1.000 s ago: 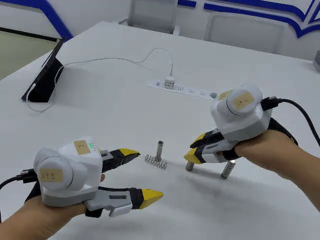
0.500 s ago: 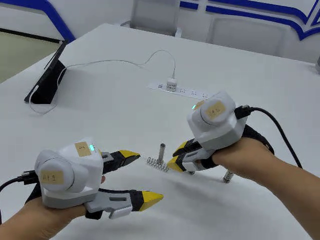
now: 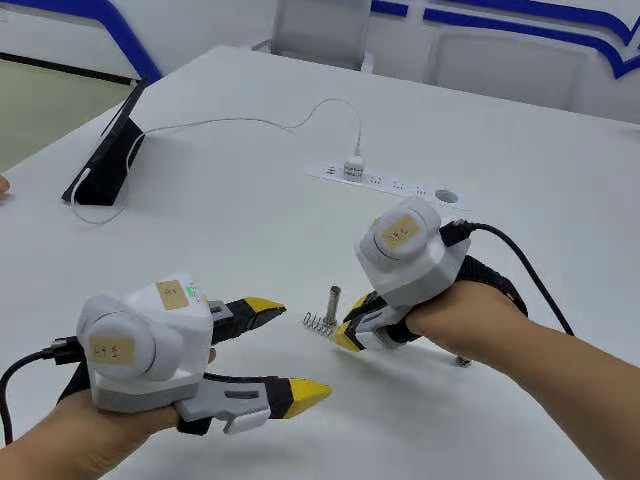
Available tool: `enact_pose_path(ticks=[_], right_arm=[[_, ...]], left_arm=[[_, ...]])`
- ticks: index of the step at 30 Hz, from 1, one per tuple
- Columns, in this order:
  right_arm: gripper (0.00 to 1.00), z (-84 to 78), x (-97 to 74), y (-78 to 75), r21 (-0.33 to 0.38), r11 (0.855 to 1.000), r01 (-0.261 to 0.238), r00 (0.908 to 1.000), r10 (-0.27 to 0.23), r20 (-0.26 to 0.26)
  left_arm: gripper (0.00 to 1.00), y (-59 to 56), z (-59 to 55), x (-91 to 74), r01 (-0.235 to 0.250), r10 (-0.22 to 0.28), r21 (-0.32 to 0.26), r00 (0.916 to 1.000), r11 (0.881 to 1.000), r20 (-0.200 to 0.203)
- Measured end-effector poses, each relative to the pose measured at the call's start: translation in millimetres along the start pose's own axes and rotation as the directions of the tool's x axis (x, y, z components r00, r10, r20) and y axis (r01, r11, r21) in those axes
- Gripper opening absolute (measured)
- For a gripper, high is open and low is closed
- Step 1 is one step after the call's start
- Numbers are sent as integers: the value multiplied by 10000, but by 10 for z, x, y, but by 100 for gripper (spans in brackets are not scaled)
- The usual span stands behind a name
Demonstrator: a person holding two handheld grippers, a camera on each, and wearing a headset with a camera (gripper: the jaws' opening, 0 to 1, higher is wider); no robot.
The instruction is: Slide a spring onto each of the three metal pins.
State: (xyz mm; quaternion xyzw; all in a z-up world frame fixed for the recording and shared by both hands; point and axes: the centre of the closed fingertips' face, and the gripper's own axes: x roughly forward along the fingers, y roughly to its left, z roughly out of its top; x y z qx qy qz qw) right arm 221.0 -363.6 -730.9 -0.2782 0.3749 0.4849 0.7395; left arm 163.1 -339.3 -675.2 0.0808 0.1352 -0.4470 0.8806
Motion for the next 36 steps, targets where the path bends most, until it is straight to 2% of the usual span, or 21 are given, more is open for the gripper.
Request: enact_pose_path(ticks=[7,14,22,30,36], right_arm=[[14,0,39,-21,91,9999,-52,9999,53,-87],[12,-39,81,1,197,9995,-246,9992,252,-315],[12,-40,67,49,289,9987,-423,9985,432,-330],[12,-8,-73,151,-89,9983,-579,9980,576,-266],[12,0,-237,254,-676,9949,-746,9970,729,-269]], left_arm=[[60,11,-7,-4,-19,19,-11,10000,10000,-24],[60,20,-9,-10,-32,32,-26,10000,10000,-44],[60,25,-5,-24,-33,33,18,10000,10000,-72],[59,35,-31,-28,-78,78,-16,9999,10000,-127],[58,-12,-23,-11,14,-13,81,9999,10000,-161]])
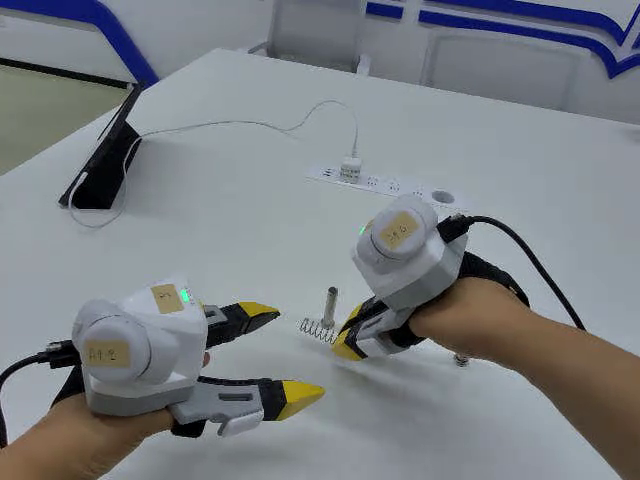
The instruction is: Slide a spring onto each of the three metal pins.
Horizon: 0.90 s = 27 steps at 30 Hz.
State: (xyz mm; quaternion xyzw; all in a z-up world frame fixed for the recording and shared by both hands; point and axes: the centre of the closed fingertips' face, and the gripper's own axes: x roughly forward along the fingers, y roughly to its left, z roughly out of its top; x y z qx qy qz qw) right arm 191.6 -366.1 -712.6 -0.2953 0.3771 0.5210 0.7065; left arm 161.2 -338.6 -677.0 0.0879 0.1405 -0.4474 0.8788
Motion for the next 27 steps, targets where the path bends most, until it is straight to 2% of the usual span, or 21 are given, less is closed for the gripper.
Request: enact_pose_path(ticks=[13,18,22,27], right_arm=[[12,-31,-375,230,-1160,9914,-608,9981,606,-57],[12,-48,-454,336,-1626,9819,-970,9953,953,-182],[12,-77,-484,417,-2049,9702,-1296,9913,1224,-473],[12,-68,-511,469,-2386,9591,-1524,9878,1402,-673]], left_arm=[[54,-171,84,66,448,-451,373,9989,9983,90],[47,-240,104,87,694,-703,560,9974,9960,137],[41,-289,128,103,871,-888,791,9959,9931,186],[33,-350,151,114,1098,-1125,1040,9934,9885,209]])
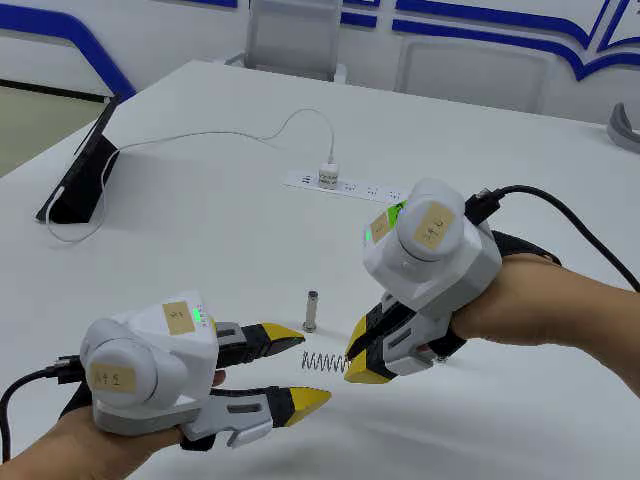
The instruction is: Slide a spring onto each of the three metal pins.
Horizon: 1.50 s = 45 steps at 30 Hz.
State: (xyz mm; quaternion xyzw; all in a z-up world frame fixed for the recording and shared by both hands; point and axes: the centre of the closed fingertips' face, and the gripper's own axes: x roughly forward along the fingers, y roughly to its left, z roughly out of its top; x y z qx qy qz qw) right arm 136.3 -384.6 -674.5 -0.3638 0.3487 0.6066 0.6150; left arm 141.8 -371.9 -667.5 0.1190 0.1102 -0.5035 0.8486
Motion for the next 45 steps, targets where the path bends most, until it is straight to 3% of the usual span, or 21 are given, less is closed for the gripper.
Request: enact_pose_path(ticks=[17,24,32,45], right_arm=[[12,-12,-40,113,-800,9956,-488,9979,451,-470],[12,39,-133,127,-644,9962,-590,9980,575,-253],[12,210,-228,161,-633,9964,-565,9983,574,136],[11,441,-239,192,-847,9951,-504,9968,554,583]], left_arm=[[13,-110,-5,27,473,-474,448,9989,9979,19],[12,-147,7,38,635,-638,502,9979,9967,58],[11,-168,11,46,674,-675,520,9977,9964,1],[11,-176,28,51,669,-672,480,9977,9966,53]])
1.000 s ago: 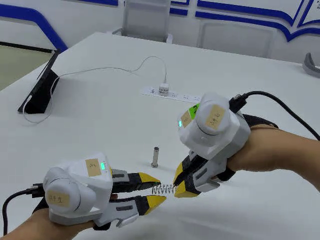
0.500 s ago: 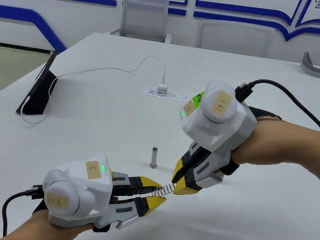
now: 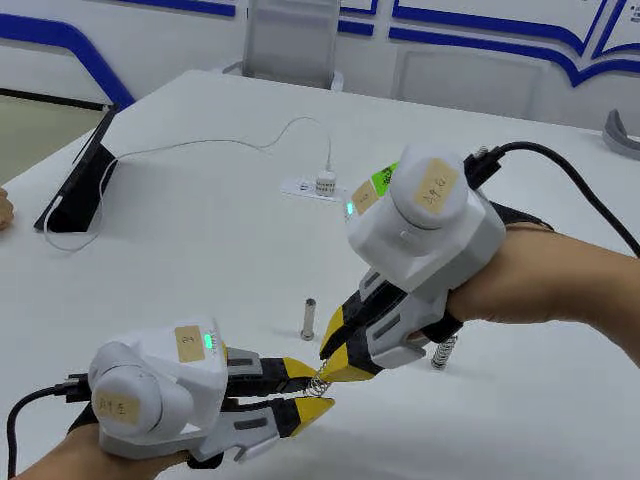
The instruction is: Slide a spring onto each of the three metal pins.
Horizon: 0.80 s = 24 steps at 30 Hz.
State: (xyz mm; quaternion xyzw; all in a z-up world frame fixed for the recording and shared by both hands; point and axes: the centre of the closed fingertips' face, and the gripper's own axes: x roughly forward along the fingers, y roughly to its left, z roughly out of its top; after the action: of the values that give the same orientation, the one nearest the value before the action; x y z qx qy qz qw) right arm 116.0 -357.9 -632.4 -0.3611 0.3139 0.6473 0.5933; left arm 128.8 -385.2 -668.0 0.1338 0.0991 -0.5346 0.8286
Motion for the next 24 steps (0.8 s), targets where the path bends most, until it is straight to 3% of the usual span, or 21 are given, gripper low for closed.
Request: enact_pose_path(ticks=[14,24], right_arm=[[12,82,18,-7,-55,9999,150,9996,-149,223],[13,20,37,-16,71,9997,224,9996,-225,172]], left_arm=[[11,4,14,20,-82,85,-186,9998,9998,179],[11,22,-33,6,-190,198,-428,9996,9989,198]])
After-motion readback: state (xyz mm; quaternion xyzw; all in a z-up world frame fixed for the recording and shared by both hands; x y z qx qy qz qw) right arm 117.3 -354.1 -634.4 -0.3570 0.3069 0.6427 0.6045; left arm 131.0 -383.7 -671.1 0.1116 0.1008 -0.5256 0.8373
